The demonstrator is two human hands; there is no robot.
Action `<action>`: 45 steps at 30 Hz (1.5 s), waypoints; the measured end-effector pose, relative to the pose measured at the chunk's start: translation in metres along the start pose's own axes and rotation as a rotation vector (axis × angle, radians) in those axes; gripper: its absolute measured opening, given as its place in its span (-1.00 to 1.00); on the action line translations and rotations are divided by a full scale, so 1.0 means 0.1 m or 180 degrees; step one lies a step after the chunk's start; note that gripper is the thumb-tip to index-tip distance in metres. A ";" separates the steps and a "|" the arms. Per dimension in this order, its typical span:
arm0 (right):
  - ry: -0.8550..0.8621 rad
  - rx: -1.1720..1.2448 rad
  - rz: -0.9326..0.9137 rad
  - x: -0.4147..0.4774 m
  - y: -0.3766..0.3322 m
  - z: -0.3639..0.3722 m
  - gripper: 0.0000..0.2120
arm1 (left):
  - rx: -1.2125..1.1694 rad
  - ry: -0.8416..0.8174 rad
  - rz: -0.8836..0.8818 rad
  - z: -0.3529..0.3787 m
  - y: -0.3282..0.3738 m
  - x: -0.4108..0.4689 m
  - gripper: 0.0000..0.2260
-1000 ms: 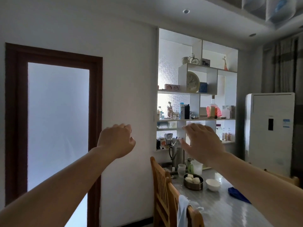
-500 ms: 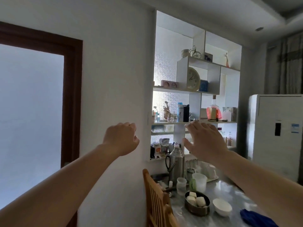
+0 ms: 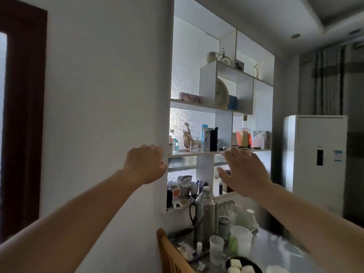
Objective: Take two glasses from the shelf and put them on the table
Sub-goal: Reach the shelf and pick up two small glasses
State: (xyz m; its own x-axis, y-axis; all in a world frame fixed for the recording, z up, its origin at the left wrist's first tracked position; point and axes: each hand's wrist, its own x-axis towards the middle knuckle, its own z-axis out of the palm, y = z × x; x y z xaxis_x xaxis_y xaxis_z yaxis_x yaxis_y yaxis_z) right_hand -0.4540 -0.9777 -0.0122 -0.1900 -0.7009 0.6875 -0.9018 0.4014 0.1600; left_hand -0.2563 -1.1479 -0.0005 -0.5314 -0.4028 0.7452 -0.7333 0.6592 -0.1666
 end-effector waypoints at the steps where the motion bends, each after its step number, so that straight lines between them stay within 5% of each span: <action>1: -0.0030 -0.0037 0.0028 0.13 -0.03 0.10 -0.53 | 0.0005 -0.0012 0.0062 0.13 -0.09 0.12 -0.71; 20: -0.0170 -0.0107 0.0422 1.79 0.15 1.98 -0.56 | -0.0422 -0.0178 0.0361 2.48 -0.63 1.67 -0.72; 45: -0.0382 0.0183 0.0487 3.59 1.46 4.06 -0.47 | -0.0459 -0.0402 0.0402 4.59 0.11 3.87 -0.62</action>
State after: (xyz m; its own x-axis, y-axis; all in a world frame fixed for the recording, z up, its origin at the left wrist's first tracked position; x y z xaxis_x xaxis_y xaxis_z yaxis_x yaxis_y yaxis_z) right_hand -0.8111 -1.4098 -0.0296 -0.3681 -0.7009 0.6109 -0.8790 0.4765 0.0171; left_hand -0.6650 -1.5878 -0.0104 -0.6706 -0.3817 0.6361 -0.5942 0.7897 -0.1526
